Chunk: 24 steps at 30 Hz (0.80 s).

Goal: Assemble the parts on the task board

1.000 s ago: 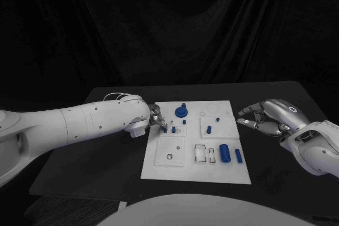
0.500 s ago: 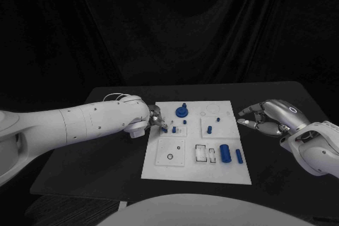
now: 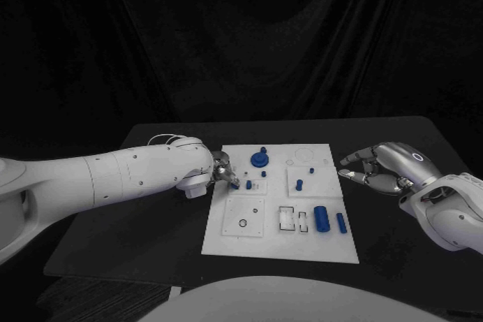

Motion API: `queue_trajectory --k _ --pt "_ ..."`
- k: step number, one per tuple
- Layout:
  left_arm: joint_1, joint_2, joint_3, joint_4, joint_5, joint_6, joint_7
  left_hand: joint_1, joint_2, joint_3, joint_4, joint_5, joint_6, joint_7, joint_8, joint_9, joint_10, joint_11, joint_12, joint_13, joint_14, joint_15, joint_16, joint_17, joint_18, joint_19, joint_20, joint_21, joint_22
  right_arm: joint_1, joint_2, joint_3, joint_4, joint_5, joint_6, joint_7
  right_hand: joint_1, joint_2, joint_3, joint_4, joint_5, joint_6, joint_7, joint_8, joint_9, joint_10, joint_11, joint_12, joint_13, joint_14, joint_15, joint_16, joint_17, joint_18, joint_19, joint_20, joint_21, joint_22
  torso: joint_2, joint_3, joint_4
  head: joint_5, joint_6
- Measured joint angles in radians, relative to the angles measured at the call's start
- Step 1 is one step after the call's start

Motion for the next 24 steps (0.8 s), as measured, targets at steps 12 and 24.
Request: queue_trajectory --k 12,24 --pt "0.000 0.005 0.001 -0.006 -0.001 0.005 -0.002 -0.001 0.004 0.000 0.000 -0.023 0.003 -0.001 -0.002 0.000 0.000 0.000 0.000 0.000 0.000 0.000 0.000 0.001 0.000 0.000 0.000 -0.004 0.000 -0.001 -0.003 0.000 0.000 0.000 0.001 -0.001 0.000 0.000 0.000 0.000 0.000 0.000 0.000 0.000 0.000 0.000 0.000 0.000 0.000 0.000 0.000 0.000 0.000 0.000 0.000 0.000 0.000 0.000 0.000 -0.0004 0.0000 -0.003 0.000" --pt "-0.001 0.013 0.001 -0.024 -0.001 0.022 -0.018 -0.149 0.022 -0.199 0.174 -0.333 0.002 0.016 -0.082 -0.053 0.000 0.010 0.000 0.000 0.000 0.011 0.000 0.001 0.000 -0.018 0.018 -0.031 0.000 -0.002 -0.002 0.000 0.001 0.000 0.004 -0.002 0.000 0.000 0.000 0.000 0.000 0.000 0.000 0.000 0.000 0.000 0.000 -0.007 -0.002 0.000 0.000 0.000 -0.002 0.000 0.000 0.000 0.000 0.000 0.000 -0.0005 -0.0010 0.000 0.000"
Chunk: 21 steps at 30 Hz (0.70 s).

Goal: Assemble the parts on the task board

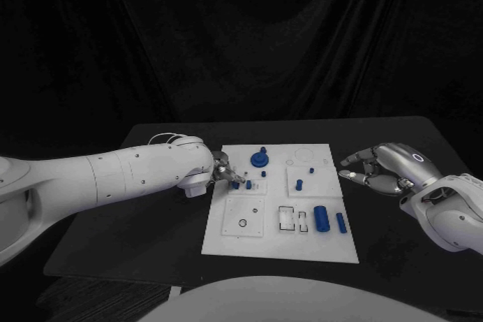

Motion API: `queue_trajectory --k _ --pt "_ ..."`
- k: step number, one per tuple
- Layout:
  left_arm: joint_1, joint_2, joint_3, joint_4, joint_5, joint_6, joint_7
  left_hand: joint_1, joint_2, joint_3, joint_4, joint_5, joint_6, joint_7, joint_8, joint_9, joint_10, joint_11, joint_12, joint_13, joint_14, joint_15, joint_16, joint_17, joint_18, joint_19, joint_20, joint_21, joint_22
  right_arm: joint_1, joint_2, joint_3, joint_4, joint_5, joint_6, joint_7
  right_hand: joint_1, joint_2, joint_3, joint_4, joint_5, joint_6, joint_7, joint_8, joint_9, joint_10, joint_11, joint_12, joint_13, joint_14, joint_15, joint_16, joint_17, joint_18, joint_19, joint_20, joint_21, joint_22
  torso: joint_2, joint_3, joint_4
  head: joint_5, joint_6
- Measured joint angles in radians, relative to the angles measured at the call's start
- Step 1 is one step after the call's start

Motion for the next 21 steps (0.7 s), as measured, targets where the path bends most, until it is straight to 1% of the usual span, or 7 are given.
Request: queue_trajectory --k 2,7,10,12,14,19,21 --pt "0.000 0.001 0.001 -0.001 0.000 0.003 -0.001 -0.021 0.004 -0.030 0.030 -0.014 -0.002 0.006 -0.007 -0.001 -0.004 0.004 0.000 0.000 0.000 0.000 0.000 0.000 0.000 0.000 0.000 0.000 0.000 0.000 0.000 0.000 0.000 0.000 0.001 0.000 0.000 0.000 0.000 0.000 0.000 0.000 0.000 0.000 0.000 0.000 0.000 0.000 0.000 0.000 0.000 0.000 0.000 0.000 0.000 0.000 0.000 0.000 0.000 0.0000 0.0000 0.000 0.000" --pt "0.001 0.002 0.002 -0.004 0.002 0.006 0.000 -0.042 0.017 -0.086 0.086 -0.015 0.000 0.007 -0.010 -0.002 0.000 0.007 0.000 0.000 -0.004 0.004 0.000 0.000 0.000 -0.004 0.004 0.000 0.000 -0.001 0.000 0.000 0.000 0.000 0.002 0.000 0.000 0.000 0.000 0.000 0.000 0.000 0.000 -0.004 0.000 -0.004 0.004 0.000 -0.001 0.000 0.000 0.000 -0.001 0.000 0.000 0.000 0.000 0.000 0.001 -0.0002 0.0001 0.000 0.000" --pt "0.001 0.003 0.002 -0.005 0.002 0.007 0.001 -0.050 0.024 -0.103 0.098 -0.015 0.000 0.007 -0.010 0.000 0.000 0.007 0.000 0.000 -0.004 0.004 0.000 0.000 0.000 -0.004 0.004 0.000 0.000 -0.001 0.000 0.000 0.000 0.000 0.003 -0.001 0.000 0.000 0.000 0.000 0.000 0.000 0.000 -0.004 0.000 -0.004 0.004 0.000 -0.001 0.000 0.000 0.000 -0.001 0.000 0.000 0.000 0.000 0.000 0.001 -0.0003 0.0001 0.001 0.000" --pt "0.001 0.003 0.001 -0.007 0.002 0.007 0.003 -0.050 0.024 -0.107 0.100 -0.015 0.000 0.007 -0.010 0.003 0.000 0.007 0.000 0.000 -0.004 0.004 0.000 0.000 0.000 -0.004 0.004 0.000 0.000 -0.002 0.001 0.000 0.000 0.000 0.004 -0.001 0.000 0.000 0.000 0.000 0.000 0.000 0.000 -0.004 -0.001 -0.004 0.004 0.000 -0.001 0.000 0.000 0.000 -0.001 0.000 0.000 0.000 0.000 0.000 0.001 -0.0004 0.0003 0.001 0.000" --pt "0.001 0.003 0.001 -0.008 0.002 0.007 0.004 -0.061 0.036 -0.123 0.100 -0.015 0.001 0.009 -0.010 0.006 0.000 0.007 0.000 0.000 -0.004 0.004 0.000 0.000 0.000 -0.004 0.004 0.000 0.000 -0.002 0.001 0.000 0.000 0.000 0.005 -0.001 0.000 0.000 0.000 0.000 0.000 0.000 0.000 -0.004 -0.001 -0.004 0.004 0.000 -0.001 0.000 0.000 0.000 -0.001 0.000 0.000 0.000 0.000 0.000 0.001 -0.0004 0.0003 0.001 0.000" --pt "0.000 0.003 0.001 -0.010 0.003 0.007 0.009 -0.075 0.049 -0.137 0.101 -0.015 0.004 0.007 -0.003 0.012 0.000 0.007 0.000 0.000 -0.004 0.004 0.000 0.000 0.000 -0.004 0.004 0.000 0.000 -0.003 0.001 0.000 -0.001 0.000 0.007 -0.002 0.000 0.000 0.000 0.000 0.000 0.000 0.000 -0.004 -0.001 -0.004 0.004 0.000 -0.003 0.000 0.000 0.000 -0.002 0.000 0.000 0.000 -0.005 0.000 0.000 -0.0004 0.0007 0.002 0.000" --pt "0.000 0.003 0.000 -0.010 0.003 0.006 0.012 -0.079 0.059 -0.142 0.100 -0.015 0.006 0.005 -0.003 0.015 0.000 0.007 0.000 0.000 -0.004 0.004 0.000 0.000 0.000 -0.004 0.004 0.000 0.000 -0.003 0.002 0.000 -0.001 0.000 0.007 -0.002 0.000 0.000 0.000 0.000 0.000 0.000 0.000 -0.004 -0.001 -0.004 0.004 0.000 -0.003 0.000 0.000 0.000 -0.002 0.000 0.000 0.000 -0.005 0.000 0.000 -0.0004 0.0007 0.002 0.000"
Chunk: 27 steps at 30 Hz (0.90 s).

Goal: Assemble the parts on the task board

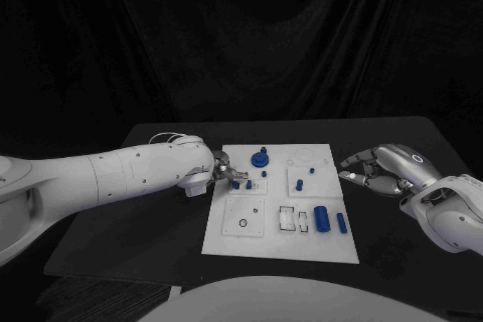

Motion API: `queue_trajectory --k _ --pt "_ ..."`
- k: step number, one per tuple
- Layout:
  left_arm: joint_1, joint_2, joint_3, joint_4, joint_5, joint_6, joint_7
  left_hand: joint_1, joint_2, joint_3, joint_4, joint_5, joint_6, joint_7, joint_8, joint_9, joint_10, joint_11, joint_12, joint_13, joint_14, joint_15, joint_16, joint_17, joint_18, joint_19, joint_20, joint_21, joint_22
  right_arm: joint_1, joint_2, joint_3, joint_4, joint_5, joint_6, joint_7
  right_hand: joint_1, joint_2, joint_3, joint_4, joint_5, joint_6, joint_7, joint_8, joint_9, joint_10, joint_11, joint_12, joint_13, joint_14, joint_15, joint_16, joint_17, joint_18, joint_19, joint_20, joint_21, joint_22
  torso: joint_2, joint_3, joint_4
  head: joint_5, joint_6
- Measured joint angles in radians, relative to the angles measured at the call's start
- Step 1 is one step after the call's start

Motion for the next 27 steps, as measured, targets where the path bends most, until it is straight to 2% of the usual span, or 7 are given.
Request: queue_trajectory --k 1,5,12,27 --pt "0.000 -0.001 0.000 0.000 0.000 -0.001 0.003 0.002 0.012 -0.002 -0.001 0.011 0.003 -0.003 0.005 0.002 0.000 0.000 0.000 0.000 0.000 0.000 0.000 0.000 0.000 0.000 0.000 0.000 0.000 0.000 0.000 0.000 0.000 0.000 0.000 0.000 0.000 0.000 0.000 0.000 0.000 0.000 0.000 0.000 0.000 0.000 0.000 0.000 0.000 0.000 0.000 0.000 0.000 0.000 0.000 0.000 0.000 0.000 0.000 0.0000 0.0000 0.000 0.000" --pt "-0.002 -0.006 -0.002 0.003 -0.001 -0.010 0.015 0.022 0.032 -0.012 -0.003 0.052 0.014 -0.008 0.024 0.016 0.000 0.000 0.000 0.000 0.000 0.000 0.000 0.000 0.000 0.000 0.000 0.000 0.000 -0.001 0.000 0.000 -0.001 0.000 0.001 -0.001 0.000 0.000 0.000 0.000 0.005 0.000 0.000 0.000 0.000 0.000 0.000 0.000 0.000 0.000 0.000 0.000 0.000 0.000 0.000 0.000 0.000 0.000 0.000 0.0001 0.0000 0.000 0.000" --pt "-0.006 -0.017 -0.004 0.021 -0.002 -0.039 0.043 0.043 0.050 -0.022 -0.002 0.091 0.021 -0.014 0.039 0.030 -0.003 -0.003 0.000 0.000 0.000 0.000 0.000 0.000 0.000 0.004 -0.004 0.005 0.000 -0.001 0.000 0.000 -0.001 0.000 0.002 -0.001 0.000 0.000 0.000 0.000 0.005 0.000 0.000 0.000 0.000 0.000 0.000 0.000 0.000 0.000 0.000 -0.004 -0.001 0.000 0.000 0.000 0.000 0.000 0.000 0.0002 0.0000 -0.001 0.000" --pt "-0.006 -0.033 -0.004 0.041 -0.003 -0.080 0.079 0.053 0.051 -0.028 -0.002 0.105 0.021 -0.014 0.039 0.033 -0.003 -0.003 0.000 0.000 0.000 0.000 0.000 0.000 0.000 0.007 -0.007 0.008 0.000 -0.002 0.000 0.000 -0.003 0.000 0.003 -0.002 0.004 0.004 0.000 0.000 0.005 0.000 0.000 0.000 -0.001 0.001 0.001 -0.004 0.000 0.000 0.000 -0.004 -0.001 0.000 0.000 0.000 0.000 0.001 0.000 0.0004 0.0000 -0.002 0.000"
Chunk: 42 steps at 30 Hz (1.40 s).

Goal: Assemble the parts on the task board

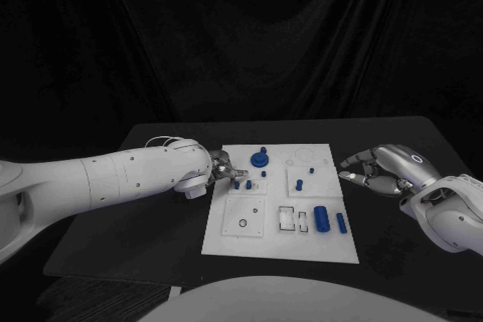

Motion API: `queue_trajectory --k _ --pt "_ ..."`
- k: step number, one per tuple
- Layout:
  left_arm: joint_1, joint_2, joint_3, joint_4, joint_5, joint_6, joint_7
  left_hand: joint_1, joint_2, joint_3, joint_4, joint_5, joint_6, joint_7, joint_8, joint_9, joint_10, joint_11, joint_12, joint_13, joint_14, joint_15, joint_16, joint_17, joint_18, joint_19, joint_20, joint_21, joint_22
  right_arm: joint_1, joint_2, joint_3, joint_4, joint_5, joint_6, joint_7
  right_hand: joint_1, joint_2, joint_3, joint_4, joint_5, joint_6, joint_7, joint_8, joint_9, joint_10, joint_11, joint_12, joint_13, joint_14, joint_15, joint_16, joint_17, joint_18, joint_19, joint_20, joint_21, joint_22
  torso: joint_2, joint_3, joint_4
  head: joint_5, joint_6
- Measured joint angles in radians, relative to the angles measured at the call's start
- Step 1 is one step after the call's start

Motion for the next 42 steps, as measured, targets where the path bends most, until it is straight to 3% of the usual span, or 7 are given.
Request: queue_trajectory --k 15,20,25,27,30,34,42 --pt "0.000 -0.027 0.000 0.020 -0.038 -0.033 -0.015 0.040 -0.012 -0.059 -0.001 0.012 -0.007 -0.017 0.103 0.111 0.001 -0.014 0.000 0.000 0.003 -0.011 0.000 0.000 0.000 0.009 -0.009 0.008 0.000 0.000 0.002 0.000 -0.002 0.000 0.000 -0.001 0.000 0.000 0.003 0.003 0.000 0.000 0.000 0.000 -0.001 0.003 0.003 0.000 0.000 0.000 0.000 0.000 0.000 0.000 0.000 0.000 0.000 0.000 0.000 0.0007 0.0001 -0.001 0.000" --pt "0.009 -0.041 -0.001 0.036 -0.053 -0.106 0.030 0.092 -0.057 -0.131 0.001 0.004 -0.161 0.018 0.106 0.153 0.002 0.005 -0.015 0.000 0.001 0.000 0.000 0.000 0.000 -0.004 0.004 -0.013 0.000 0.000 0.000 0.000 -0.002 0.000 -0.005 0.003 0.000 0.000 0.003 0.003 0.000 0.000 0.000 0.000 -0.001 0.003 0.003 0.000 0.002 0.000 0.000 0.000 0.001 0.000 0.000 0.000 0.000 0.000 0.000 0.0006 0.0001 -0.005 0.000" --pt "0.022 -0.041 0.000 0.029 -0.069 -0.213 0.175 0.239 -0.055 -0.172 -0.007 -0.005 -0.332 0.070 0.082 0.126 -0.189 0.052 -0.213 0.000 -0.069 0.047 -0.098 0.000 0.000 -0.105 0.037 -0.098 0.000 0.000 -0.002 0.000 -0.004 0.000 -0.022 0.015 0.000 0.000 0.006 0.006 0.000 0.000 0.000 0.000 -0.001 0.003 0.003 0.000 0.006 0.000 0.000 0.000 0.005 0.000 0.000 0.000 0.000 0.000 -0.001 0.0006 -0.0004 -0.009 0.000" --pt "0.024 -0.036 0.000 0.019 -0.078 -0.237 0.240 0.329 -0.051 -0.160 -0.027 -0.015 -0.347 0.075 0.078 0.085 -0.321 0.061 -0.303 0.000 -0.196 0.055 -0.180 -0.009 0.008 -0.147 0.046 -0.128 0.000 0.000 -0.003 0.000 -0.005 0.000 -0.028 0.018 -0.004 0.004 0.006 0.006 0.000 0.000 0.000 0.000 -0.001 0.003 0.003 0.000 0.006 0.000 0.000 0.000 0.005 0.000 0.000 0.000 0.000 0.000 -0.002 0.0006 -0.0009 -0.011 0.000" --pt "0.025 -0.024 0.000 -0.001 -0.110 -0.258 0.346 0.389 -0.053 -0.147 -0.041 -0.035 -0.347 0.075 0.063 0.029 -0.424 0.065 -0.391 -0.034 -0.228 0.055 -0.209 -0.034 0.008 -0.129 0.049 -0.101 0.000 0.000 -0.004 0.000 -0.006 0.000 -0.035 0.024 -0.004 0.004 0.006 0.006 0.000 0.000 0.000 0.000 -0.001 0.003 0.003 0.000 0.006 0.000 0.000 0.000 0.005 0.000 0.000 0.000 0.000 0.000 -0.002 0.0006 -0.0012 -0.014 0.000" --pt "0.026 -0.002 0.000 -0.032 -0.198 -0.265 0.465 0.438 -0.061 -0.134 -0.051 -0.052 -0.328 0.075 0.034 -0.044 -0.584 0.071 -0.625 -0.209 -0.196 0.058 -0.205 -0.031 0.008 -0.094 0.056 -0.066 0.000 0.000 -0.003 0.000 -0.006 0.000 -0.043 0.030 -0.004 0.004 0.006 0.006 0.004 0.000 0.000 0.000 -0.001 0.003 0.003 0.000 0.006 0.000 0.000 0.004 0.005 0.000 0.000 0.000 0.000 0.000 -0.002 0.0006 -0.0019 -0.015 0.000" --pt "0.026 0.069 0.000 -0.129 -0.441 -0.262 0.596 0.569 -0.103 -0.058 -0.085 -0.047 -0.278 0.031 -0.092 -0.314 -0.733 0.042 -1.020 -0.583 -0.166 0.027 -0.238 -0.105 0.008 -0.049 0.039 -0.035 0.000 0.000 0.002 0.000 -0.010 0.000 -0.051 0.040 -0.004 0.004 0.006 0.006 0.004 0.000 0.000 0.000 -0.001 0.003 0.003 0.000 0.006 0.000 0.000 0.004 0.004 0.000 0.000 0.000 0.000 0.000 0.000 -0.0001 -0.0010 -0.014 0.000"
